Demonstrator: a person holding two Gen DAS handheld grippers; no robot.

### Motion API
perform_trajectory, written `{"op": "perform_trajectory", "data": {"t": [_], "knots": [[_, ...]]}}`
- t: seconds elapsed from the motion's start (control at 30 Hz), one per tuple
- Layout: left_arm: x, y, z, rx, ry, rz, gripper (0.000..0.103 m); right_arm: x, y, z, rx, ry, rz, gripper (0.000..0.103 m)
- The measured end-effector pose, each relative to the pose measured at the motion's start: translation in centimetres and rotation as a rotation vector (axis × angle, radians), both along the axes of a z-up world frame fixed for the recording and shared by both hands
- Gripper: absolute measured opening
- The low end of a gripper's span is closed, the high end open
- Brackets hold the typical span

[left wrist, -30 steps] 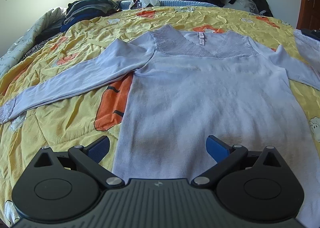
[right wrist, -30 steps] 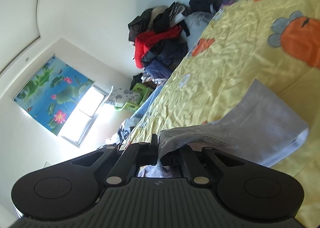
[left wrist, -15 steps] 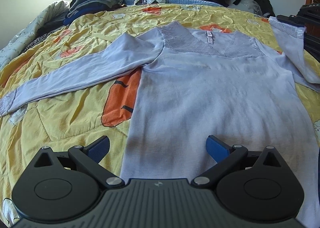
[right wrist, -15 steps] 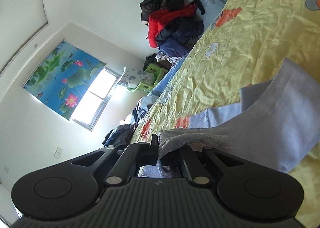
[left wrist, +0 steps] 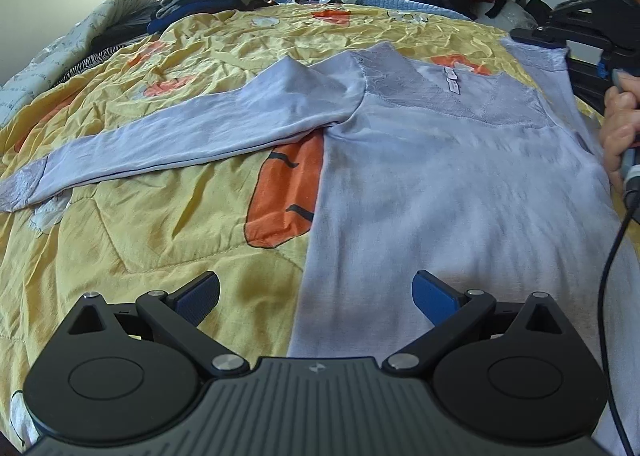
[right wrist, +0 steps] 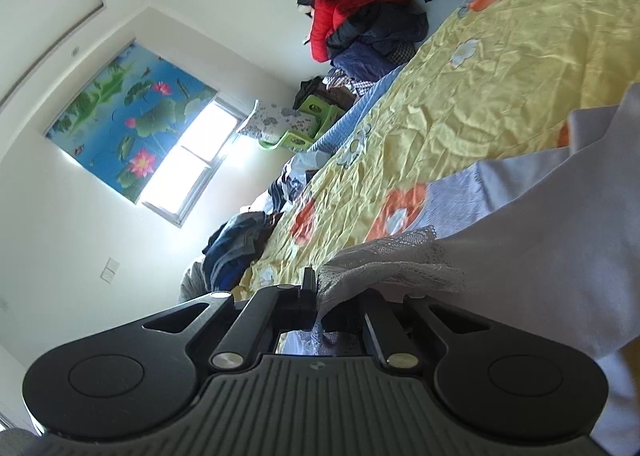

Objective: Fold small clothes
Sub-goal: 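Carry the held sleeve across the sweater body with the right gripper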

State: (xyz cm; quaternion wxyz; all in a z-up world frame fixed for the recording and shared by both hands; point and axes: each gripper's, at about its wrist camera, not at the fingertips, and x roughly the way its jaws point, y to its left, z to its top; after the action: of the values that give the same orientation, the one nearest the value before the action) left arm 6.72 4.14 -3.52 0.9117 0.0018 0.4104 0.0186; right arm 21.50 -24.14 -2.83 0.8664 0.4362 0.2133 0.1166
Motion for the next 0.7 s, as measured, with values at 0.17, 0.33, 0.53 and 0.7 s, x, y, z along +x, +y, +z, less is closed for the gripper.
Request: {"op": "perform_trajectory", "data": {"t": [0.17, 0.33, 0.53, 0.7], "knots": [[-0.1, 1.0, 0.0, -0.012, 0.002, 0.017, 0.103, 1.6, 3.1, -0.3, -0.061, 0.023, 0.044, 0.006], [-0.1, 2.0, 0.0, -0.032, 0.006, 0.035, 0.103, 2.7, 6.2, -0.5, -0.133, 0.033, 0.089, 0.006], [0.0, 2.9, -0.2, -0.051, 0.013, 0.052, 0.103, 3.4, 9.4, -0.7, -0.180, 0.040, 0.143, 0.006], [0.0, 3.5, -0.3, -0.054, 0.014, 0.063, 0.103, 3.9, 11.7, -0.9, -0.198, 0.047, 0.191, 0.006]]}}
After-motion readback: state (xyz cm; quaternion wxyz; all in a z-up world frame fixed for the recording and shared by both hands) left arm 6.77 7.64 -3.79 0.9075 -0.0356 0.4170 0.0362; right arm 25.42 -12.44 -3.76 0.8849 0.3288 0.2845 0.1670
